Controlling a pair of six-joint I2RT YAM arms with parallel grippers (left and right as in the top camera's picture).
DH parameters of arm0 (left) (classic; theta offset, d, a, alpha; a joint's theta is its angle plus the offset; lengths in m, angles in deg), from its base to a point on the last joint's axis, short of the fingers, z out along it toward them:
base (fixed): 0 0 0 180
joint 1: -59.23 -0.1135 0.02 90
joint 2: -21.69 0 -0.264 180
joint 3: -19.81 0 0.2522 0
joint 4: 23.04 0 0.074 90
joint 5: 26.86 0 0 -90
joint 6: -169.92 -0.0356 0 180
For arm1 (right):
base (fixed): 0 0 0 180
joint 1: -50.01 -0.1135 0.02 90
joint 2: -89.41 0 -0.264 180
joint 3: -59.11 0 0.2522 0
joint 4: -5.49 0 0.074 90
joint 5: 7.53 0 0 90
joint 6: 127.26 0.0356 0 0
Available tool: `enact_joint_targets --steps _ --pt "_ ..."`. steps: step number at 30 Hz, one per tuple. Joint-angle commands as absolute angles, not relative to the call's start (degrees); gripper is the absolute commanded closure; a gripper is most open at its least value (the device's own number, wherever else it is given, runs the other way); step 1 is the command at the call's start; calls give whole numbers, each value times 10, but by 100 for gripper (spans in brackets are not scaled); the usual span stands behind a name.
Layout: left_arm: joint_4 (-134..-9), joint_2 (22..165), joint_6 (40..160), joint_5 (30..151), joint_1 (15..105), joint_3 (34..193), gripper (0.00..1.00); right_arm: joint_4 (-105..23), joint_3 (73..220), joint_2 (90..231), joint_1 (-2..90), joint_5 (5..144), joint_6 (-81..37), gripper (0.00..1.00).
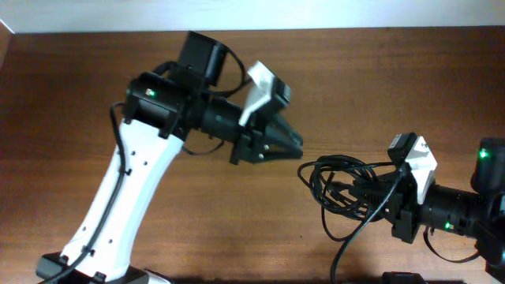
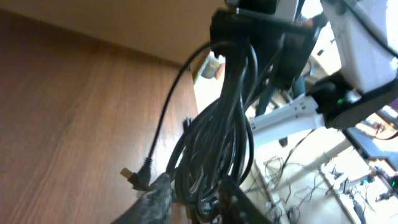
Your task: Untangle cables
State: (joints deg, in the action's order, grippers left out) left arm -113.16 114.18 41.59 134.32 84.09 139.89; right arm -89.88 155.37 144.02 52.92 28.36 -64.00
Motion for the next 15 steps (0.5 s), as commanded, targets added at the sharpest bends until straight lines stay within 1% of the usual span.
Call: enact_joint_targets --steps 1,5,14,15 --pt "-1129 1131 397 1284 880 1407 69 -894 1558 1439 527 255 -638 96" --pt "-1121 1131 397 1261 907 1407 70 -895 1558 1439 527 247 -638 96" --pt "-1100 1131 397 1263 915 1407 68 -894 1558 1439 527 215 -639 96" --pt "-1099 1131 397 1263 916 1407 70 -894 1558 1439 527 216 -639 96"
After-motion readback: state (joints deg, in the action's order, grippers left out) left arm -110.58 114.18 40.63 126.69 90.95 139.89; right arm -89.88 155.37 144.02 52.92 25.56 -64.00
